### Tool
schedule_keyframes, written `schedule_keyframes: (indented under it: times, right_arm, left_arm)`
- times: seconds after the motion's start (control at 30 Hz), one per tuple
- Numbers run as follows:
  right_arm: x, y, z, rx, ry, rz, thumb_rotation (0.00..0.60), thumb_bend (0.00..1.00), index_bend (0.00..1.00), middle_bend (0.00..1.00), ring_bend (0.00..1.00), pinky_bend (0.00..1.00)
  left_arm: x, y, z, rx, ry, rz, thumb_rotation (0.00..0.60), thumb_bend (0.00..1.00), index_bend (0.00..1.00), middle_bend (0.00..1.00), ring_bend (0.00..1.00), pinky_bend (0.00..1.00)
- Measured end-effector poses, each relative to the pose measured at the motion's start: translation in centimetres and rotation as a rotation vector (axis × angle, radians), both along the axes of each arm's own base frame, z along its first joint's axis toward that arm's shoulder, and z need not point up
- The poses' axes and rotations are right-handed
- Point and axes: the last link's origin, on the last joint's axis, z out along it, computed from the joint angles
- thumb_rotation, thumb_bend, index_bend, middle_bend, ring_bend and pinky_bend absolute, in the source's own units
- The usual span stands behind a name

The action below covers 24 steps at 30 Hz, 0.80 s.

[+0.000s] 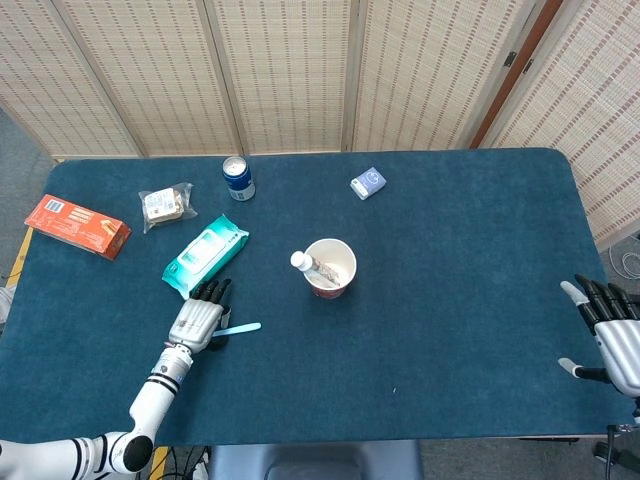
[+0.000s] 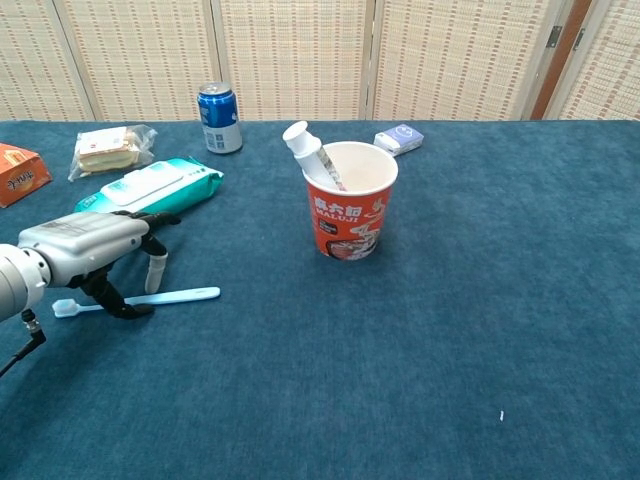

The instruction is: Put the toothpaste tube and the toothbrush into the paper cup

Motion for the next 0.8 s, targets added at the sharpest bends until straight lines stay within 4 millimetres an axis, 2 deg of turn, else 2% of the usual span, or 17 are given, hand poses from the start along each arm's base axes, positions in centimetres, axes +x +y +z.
schedule_keyframes:
  times: [0.8]
  right_arm:
    - [0.00,0.01,0.15,-0.004,-0.004,0.000,0.600,0.00,0.07,0.00,0.00,0.05]
  left_arm:
    - [-0.22,-0.05,-0.24,-0.008,0.022,0.006,0.600,0.37,0.55,0.00,0.00,0.00]
